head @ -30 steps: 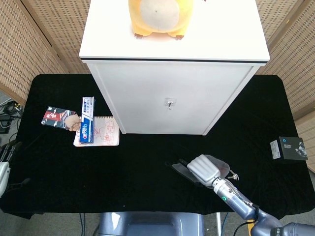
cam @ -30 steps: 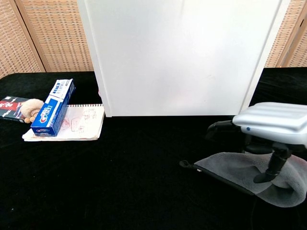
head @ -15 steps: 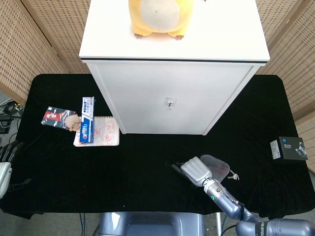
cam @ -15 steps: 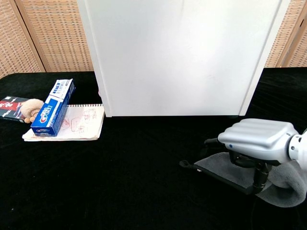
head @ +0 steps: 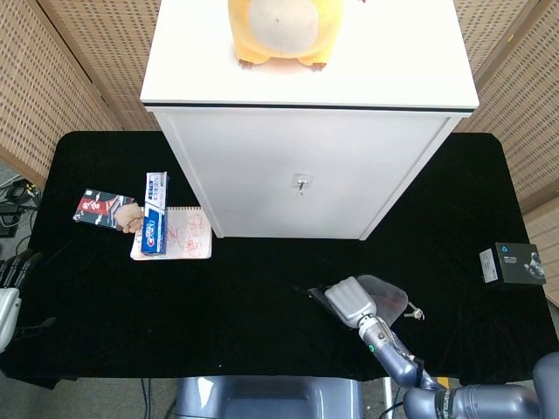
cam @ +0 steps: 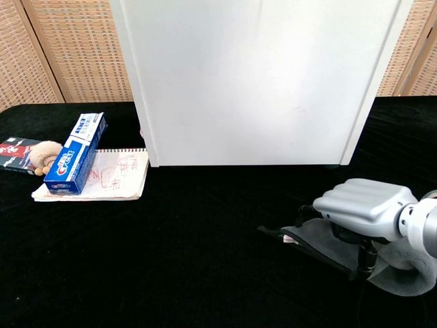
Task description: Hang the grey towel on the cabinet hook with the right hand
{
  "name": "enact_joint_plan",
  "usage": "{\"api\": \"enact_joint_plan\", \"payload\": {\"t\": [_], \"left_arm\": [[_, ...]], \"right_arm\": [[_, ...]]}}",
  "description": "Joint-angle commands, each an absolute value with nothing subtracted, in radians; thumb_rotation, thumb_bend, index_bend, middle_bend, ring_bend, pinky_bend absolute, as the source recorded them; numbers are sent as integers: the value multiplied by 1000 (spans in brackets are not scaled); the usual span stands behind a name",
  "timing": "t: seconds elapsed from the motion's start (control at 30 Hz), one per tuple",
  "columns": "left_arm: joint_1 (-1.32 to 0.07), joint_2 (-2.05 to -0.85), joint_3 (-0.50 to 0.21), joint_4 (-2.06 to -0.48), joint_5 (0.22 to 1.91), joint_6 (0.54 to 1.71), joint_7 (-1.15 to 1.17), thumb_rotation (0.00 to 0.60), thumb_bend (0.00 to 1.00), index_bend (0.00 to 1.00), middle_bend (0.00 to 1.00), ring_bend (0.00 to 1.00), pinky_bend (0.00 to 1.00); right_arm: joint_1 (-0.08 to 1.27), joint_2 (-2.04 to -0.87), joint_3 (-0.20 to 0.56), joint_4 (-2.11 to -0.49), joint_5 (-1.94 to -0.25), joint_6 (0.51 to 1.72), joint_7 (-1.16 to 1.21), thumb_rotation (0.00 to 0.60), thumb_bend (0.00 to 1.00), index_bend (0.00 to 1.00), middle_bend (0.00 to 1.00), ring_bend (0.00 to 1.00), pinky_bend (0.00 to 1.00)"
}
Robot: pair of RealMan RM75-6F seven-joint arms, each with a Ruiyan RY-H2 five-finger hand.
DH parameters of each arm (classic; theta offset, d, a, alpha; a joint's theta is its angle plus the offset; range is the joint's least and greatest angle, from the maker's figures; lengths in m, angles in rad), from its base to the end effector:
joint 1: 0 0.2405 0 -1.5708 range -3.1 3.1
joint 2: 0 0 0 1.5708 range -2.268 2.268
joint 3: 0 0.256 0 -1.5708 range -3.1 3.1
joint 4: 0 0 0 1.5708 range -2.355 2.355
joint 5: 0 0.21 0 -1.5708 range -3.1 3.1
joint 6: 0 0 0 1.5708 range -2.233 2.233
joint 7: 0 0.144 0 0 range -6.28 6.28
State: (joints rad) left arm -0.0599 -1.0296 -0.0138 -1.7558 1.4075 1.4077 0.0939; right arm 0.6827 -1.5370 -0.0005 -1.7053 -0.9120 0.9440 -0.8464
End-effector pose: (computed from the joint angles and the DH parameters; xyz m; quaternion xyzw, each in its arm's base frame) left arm -0.3123 0.1624 0.1634 -0.5932 -0.4364 -0.3196 0.5962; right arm -0.1726 -0.2590 -0.0510 0.8426 -0.3270 0.1887 0.3841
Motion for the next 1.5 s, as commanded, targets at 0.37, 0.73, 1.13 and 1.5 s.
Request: {"api": "enact_joint_plan", "payload": {"t": [0.37, 0.73, 1.13, 1.5], "left_arm": [[-60, -1028, -12, -1756, 1408, 1408, 90, 600, 0, 0, 0, 0, 0], [-62, -1030, -10, -1756, 1408, 1405, 92, 600, 0, 0, 0, 0, 0], [-63, -1033, -8, -1755, 1407, 1401, 95, 600, 0, 0, 0, 0, 0], [-62, -1032, -3, -1759, 1416, 1403, 94, 600, 0, 0, 0, 0, 0]], "right_arm": [[687, -1587, -30, -1651, -891, 997, -880, 600, 239, 288, 977, 970, 1000], [686, -1615, -46, -1601, -888, 1016, -885, 600, 522, 522, 980, 975, 1000], [665, -1611, -52, -1567, -989, 1046, -807, 600, 671, 727, 1000, 1000, 1000], [612, -1492, -3, -1680, -1161, 1104, -514, 600, 672, 755, 1000, 1000, 1000]]}}
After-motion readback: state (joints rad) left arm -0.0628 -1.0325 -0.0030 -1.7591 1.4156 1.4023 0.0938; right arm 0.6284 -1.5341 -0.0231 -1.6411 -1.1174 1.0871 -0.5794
